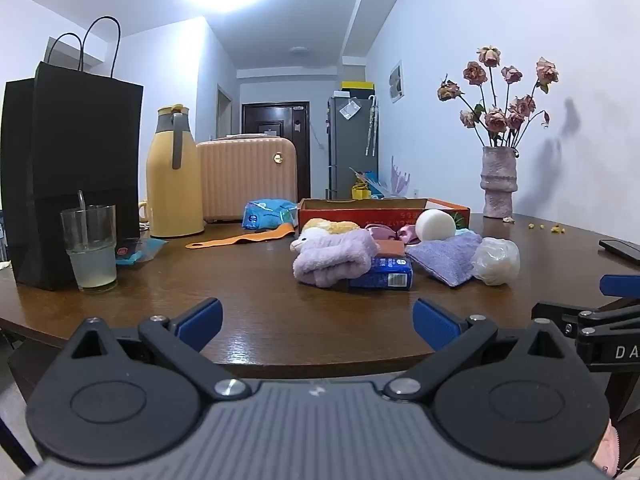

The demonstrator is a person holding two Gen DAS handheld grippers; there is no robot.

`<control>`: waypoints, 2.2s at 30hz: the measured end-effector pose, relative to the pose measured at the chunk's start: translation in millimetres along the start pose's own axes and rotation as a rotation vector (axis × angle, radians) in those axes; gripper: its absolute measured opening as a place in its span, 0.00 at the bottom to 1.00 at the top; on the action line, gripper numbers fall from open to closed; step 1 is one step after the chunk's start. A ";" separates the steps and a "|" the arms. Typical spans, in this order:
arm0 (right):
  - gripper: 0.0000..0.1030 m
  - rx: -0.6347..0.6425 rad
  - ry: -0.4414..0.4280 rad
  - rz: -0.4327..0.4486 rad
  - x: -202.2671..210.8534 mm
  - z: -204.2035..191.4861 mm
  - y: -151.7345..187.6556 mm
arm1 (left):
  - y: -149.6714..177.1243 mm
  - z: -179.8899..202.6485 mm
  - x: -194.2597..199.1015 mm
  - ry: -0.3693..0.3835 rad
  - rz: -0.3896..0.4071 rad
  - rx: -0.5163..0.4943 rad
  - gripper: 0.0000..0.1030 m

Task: Organize soft objects

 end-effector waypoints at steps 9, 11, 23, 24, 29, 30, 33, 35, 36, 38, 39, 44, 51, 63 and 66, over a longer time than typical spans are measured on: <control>1.00 -0.005 -0.006 0.002 -2.0 -1.1 2.1 | -5.2 0.4 -1.1 0.010 0.018 -0.033 1.00; 1.00 -0.007 -0.009 0.000 -2.3 -1.9 2.2 | -3.6 1.8 0.4 0.011 0.019 -0.034 1.00; 1.00 -0.030 -0.005 -0.015 -6.3 0.2 3.1 | -2.4 2.6 0.9 0.009 0.023 -0.036 1.00; 1.00 -0.030 -0.005 -0.014 -6.5 0.3 3.2 | -2.3 3.1 0.9 0.011 0.022 -0.037 1.00; 1.00 -0.042 -0.001 -0.017 -8.9 2.1 2.8 | -1.8 1.6 0.2 0.009 0.021 -0.036 1.00; 1.00 -0.040 -0.003 -0.021 -9.4 1.3 3.8 | -2.0 1.4 0.1 0.007 0.021 -0.033 1.00; 1.00 -0.039 -0.005 -0.019 -9.7 0.5 3.1 | -2.3 1.8 -0.2 0.012 0.022 -0.040 1.00; 1.00 -0.042 -0.003 -0.019 -9.6 1.2 3.2 | -2.5 1.7 -0.1 0.012 0.025 -0.042 1.00; 1.00 -0.043 -0.004 -0.022 -9.8 0.7 4.0 | -3.0 0.6 -0.7 0.009 0.026 -0.041 1.00; 1.00 -0.040 -0.007 -0.025 -10.4 0.1 4.3 | -2.5 0.9 -0.3 0.006 0.026 -0.038 1.00; 1.00 -0.040 -0.008 -0.024 -10.7 0.5 3.7 | -2.2 1.2 -0.1 0.006 0.026 -0.039 1.00; 1.00 -0.049 -0.001 -0.020 -11.2 3.3 2.4 | -2.5 2.4 0.2 0.007 0.029 -0.051 1.00; 1.00 -0.053 0.002 -0.016 -10.8 4.5 1.8 | -2.7 2.7 0.0 0.011 0.030 -0.055 1.00; 1.00 -0.060 0.010 -0.017 -10.4 7.3 1.1 | -3.1 5.1 -0.4 0.016 0.028 -0.060 1.00; 1.00 -0.062 0.013 -0.020 -10.7 8.4 1.5 | -3.2 6.1 -0.3 0.019 0.028 -0.061 1.00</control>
Point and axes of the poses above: each gripper's, at about its wrist camera, not at the fingertips, and x roughly against the way its jaws point, z to its right, y to its underside, the point moved 10 cm from there along -x, roughly the way its jaws point, and after that the axes turned 12 degrees about z, right-handed, at the moved point
